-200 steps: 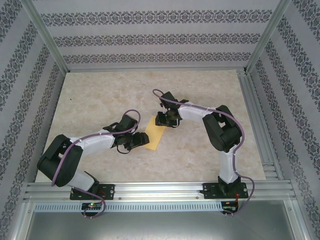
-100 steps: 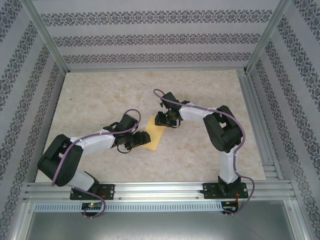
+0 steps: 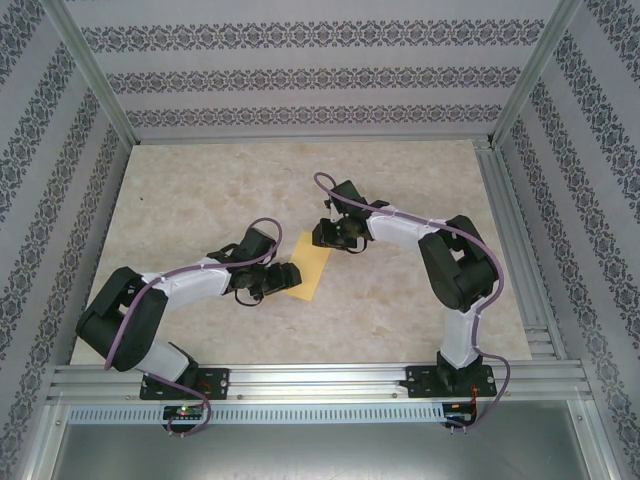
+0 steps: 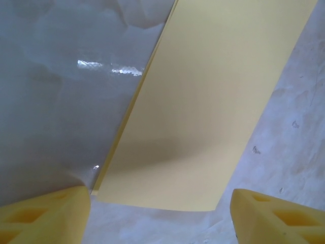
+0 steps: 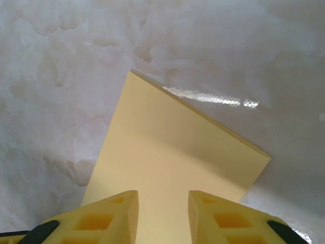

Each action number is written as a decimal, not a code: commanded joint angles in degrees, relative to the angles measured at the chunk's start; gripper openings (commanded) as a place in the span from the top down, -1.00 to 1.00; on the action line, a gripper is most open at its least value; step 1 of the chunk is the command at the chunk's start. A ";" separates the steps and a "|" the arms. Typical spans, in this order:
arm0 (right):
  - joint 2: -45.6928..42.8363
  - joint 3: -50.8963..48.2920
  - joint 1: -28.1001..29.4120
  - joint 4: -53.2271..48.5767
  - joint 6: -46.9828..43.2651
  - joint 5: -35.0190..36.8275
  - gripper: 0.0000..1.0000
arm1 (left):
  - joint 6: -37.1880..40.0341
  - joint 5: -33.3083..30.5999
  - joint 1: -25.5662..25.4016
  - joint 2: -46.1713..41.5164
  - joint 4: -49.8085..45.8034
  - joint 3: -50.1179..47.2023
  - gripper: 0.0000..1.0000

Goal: Fold a paper plane with a square sheet of paper (pick it up from the middle)
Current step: Fold the triangle a second time at the center of the table.

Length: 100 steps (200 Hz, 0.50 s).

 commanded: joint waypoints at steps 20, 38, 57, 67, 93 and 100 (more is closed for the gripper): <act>3.16 -0.09 -0.51 -0.27 0.61 0.79 0.36 | 0.38 2.20 0.36 1.17 3.16 1.48 -0.48; 3.90 -0.14 -0.47 -0.51 0.58 0.67 0.36 | 0.14 3.06 0.36 1.45 4.26 1.44 -0.48; 4.48 -0.27 -0.39 -0.50 0.50 0.61 0.36 | 0.03 3.67 0.41 1.51 5.16 1.58 -0.48; 4.70 -0.36 -0.39 -0.56 0.47 0.54 0.36 | -0.03 4.00 0.37 1.55 5.40 1.74 -0.48; 5.05 -0.62 -0.36 -0.35 0.60 0.52 0.37 | 0.37 4.03 0.36 1.04 5.31 2.04 -0.47; 5.08 -0.69 -0.30 -0.34 0.70 0.52 0.37 | 0.52 4.10 0.37 0.99 5.44 2.19 -0.47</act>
